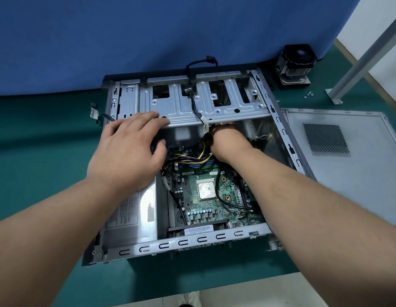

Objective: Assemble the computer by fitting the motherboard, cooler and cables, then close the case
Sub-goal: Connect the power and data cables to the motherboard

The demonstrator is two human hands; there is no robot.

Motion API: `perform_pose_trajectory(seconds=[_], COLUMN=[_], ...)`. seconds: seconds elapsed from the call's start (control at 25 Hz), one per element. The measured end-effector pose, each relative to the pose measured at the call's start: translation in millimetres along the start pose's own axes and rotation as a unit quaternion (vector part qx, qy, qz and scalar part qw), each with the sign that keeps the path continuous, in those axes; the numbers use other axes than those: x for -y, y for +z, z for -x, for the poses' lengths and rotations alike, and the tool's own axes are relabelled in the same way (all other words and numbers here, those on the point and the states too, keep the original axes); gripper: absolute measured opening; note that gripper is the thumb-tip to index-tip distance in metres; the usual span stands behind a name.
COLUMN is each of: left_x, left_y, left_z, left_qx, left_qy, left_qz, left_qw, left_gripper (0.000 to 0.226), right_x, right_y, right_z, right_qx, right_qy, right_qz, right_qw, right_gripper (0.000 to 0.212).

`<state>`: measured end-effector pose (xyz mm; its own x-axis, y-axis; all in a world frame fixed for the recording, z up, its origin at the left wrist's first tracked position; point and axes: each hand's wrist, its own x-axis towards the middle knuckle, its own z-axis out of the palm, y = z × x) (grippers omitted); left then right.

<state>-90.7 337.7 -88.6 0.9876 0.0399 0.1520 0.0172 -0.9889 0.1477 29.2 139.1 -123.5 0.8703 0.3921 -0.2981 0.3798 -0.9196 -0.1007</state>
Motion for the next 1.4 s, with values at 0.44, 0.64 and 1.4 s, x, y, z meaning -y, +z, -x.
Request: perform_pose_trajectory(seconds=[0.44,0.64,1.4], left_x=[0.2,0.5,1.3], left_y=[0.6,0.4,2.4], left_z=[-0.3,-0.6,0.9], left_qx=[-0.001,-0.002,-0.012], left_qy=[-0.001,0.000,0.004], left_qz=[0.002,0.003,0.009], left_qw=[1.000,1.000,1.000], left_gripper=[0.052,0.052,0.052], right_x=[-4.4,-2.5,1.8], right_y=[-0.6,0.1,0.6], right_z=[-3.3,-4.1,-5.5], right_qx=[0.019,0.013,0.005], right_qy=[0.006,0.004,0.044], right_qz=[-0.034,-0.023,-0.083], right_qw=[0.999,1.000,0.996], right_gripper=[0.031,0.031,0.024])
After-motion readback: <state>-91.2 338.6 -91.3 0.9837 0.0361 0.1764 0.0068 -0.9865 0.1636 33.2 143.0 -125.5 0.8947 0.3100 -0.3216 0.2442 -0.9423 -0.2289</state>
